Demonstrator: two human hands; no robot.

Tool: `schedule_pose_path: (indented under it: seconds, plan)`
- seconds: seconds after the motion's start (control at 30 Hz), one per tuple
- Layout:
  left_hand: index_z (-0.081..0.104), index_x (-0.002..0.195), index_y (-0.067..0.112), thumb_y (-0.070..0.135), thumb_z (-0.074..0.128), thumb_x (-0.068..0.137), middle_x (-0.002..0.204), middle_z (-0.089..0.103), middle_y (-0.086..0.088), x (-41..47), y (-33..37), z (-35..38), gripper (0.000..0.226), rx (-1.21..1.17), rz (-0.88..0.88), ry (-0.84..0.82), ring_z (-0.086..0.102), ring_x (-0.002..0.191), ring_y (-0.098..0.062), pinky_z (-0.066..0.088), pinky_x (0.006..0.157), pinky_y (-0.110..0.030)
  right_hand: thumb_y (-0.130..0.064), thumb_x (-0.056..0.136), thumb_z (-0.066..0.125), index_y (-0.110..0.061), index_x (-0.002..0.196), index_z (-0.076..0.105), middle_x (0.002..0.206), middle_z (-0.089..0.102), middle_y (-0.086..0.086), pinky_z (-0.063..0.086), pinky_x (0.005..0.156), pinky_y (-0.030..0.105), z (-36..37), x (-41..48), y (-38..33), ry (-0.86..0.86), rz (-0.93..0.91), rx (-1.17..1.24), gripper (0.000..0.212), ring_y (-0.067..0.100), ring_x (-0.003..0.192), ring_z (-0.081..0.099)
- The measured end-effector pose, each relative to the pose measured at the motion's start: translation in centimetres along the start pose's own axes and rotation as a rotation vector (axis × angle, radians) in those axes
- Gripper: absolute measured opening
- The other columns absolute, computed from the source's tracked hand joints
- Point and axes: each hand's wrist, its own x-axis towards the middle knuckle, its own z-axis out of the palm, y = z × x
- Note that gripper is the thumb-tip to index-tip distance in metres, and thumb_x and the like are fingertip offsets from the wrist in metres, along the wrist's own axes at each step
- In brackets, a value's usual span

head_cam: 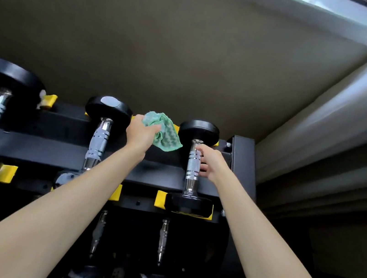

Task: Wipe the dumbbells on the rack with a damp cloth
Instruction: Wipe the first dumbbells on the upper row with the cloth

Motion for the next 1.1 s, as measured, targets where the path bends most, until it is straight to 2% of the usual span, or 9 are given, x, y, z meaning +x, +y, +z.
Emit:
schedule_pose_path:
  seconds: [0.1,0.2,0.3,0.4,0.5,0.8,0.9,0.97,1.1]
  plan:
    - [0.053,0.11,0.009,0.008,0.062,0.085,0.103,0.056,-0.003,0.3,-0.1,0.6,0.026,0.023,0.03,0.006,0.057,0.092,-0.018,0.053,0.084,-0.037,-0.02,0.082,0.069,-0.006,0.116,0.049,0.098,0.057,0.01,0.05,0.068,0.033,1.0,1.6,-0.2,-0.005,-0.064,-0.077,0.042,0.026,0.089,0.059]
    - [0.052,0.117,0.007,0.008,0.061,0.086,0.099,0.052,0.001,0.4,-0.1,1.1,0.032,0.11,0.085,0.031,0.051,0.089,-0.015,0.042,0.074,-0.027,-0.012,0.087,0.063,-0.007,0.093,0.046,0.08,0.052,0.011,0.049,0.064,0.035,1.2,2.3,0.1,-0.006,-0.127,-0.078,0.019,0.023,0.068,0.056]
    - [0.053,0.115,0.007,0.009,0.061,0.086,0.097,0.052,0.002,0.8,-0.1,1.6,0.03,0.192,0.09,0.045,0.049,0.088,-0.014,0.038,0.073,-0.024,-0.009,0.092,0.056,-0.007,0.09,0.045,0.071,0.051,0.01,0.051,0.05,0.026,0.1,2.2,0.2,-0.094,-0.145,-0.028,0.012,0.013,0.047,0.056]
    - [0.057,0.113,0.007,0.009,0.062,0.084,0.099,0.058,-0.003,1.3,-0.1,2.0,0.029,0.211,0.073,0.041,0.053,0.087,-0.017,0.042,0.073,-0.027,-0.009,0.095,0.051,-0.004,0.084,0.05,0.068,0.053,0.012,0.054,0.054,0.025,-1.8,1.9,0.2,-0.222,-0.124,0.115,0.012,0.013,0.048,0.057]
    - [0.062,0.104,0.006,0.008,0.062,0.081,0.104,0.065,-0.01,1.7,0.1,3.0,0.023,0.243,0.075,0.031,0.059,0.089,-0.024,0.049,0.077,-0.033,-0.012,0.096,0.049,-0.003,0.086,0.054,0.071,0.056,0.012,0.056,0.062,0.029,-3.5,1.6,0.2,-0.323,-0.089,0.24,0.015,0.017,0.057,0.059]
    - [0.057,0.063,0.009,0.01,0.071,0.072,0.07,0.054,-0.005,1.7,0.6,6.8,0.017,0.401,0.024,-0.112,0.05,0.078,-0.024,0.04,0.065,-0.028,-0.016,0.079,0.054,0.0,0.097,0.057,0.076,0.063,0.011,0.058,0.067,0.032,-5.9,1.7,2.3,-0.509,0.013,0.568,0.025,0.019,0.064,0.062]
    - [0.065,0.077,0.012,0.005,0.068,0.076,0.078,0.06,-0.004,1.5,1.1,7.7,0.008,0.25,-0.004,-0.195,0.055,0.075,-0.018,0.053,0.067,-0.028,-0.015,0.078,0.055,0.001,0.097,0.056,0.076,0.062,0.011,0.058,0.068,0.032,-5.9,1.7,2.4,-0.535,0.008,0.564,0.024,0.019,0.065,0.063]
    - [0.067,0.085,0.015,0.003,0.065,0.079,0.082,0.062,-0.003,1.4,1.6,7.9,0.013,0.241,0.051,-0.216,0.055,0.073,-0.014,0.048,0.058,-0.015,-0.015,0.078,0.055,0.001,0.094,0.056,0.076,0.062,0.011,0.059,0.069,0.032,-5.6,1.6,2.2,-0.533,0.004,0.541,0.023,0.019,0.066,0.063]
    - [0.067,0.087,0.017,0.002,0.063,0.081,0.085,0.064,-0.005,1.2,2.2,7.4,0.016,0.24,0.127,-0.21,0.057,0.078,-0.016,0.046,0.06,-0.017,-0.014,0.083,0.053,0.0,0.092,0.055,0.075,0.06,0.011,0.058,0.065,0.032,-5.2,1.4,1.9,-0.524,-0.02,0.501,0.016,0.021,0.069,0.06]
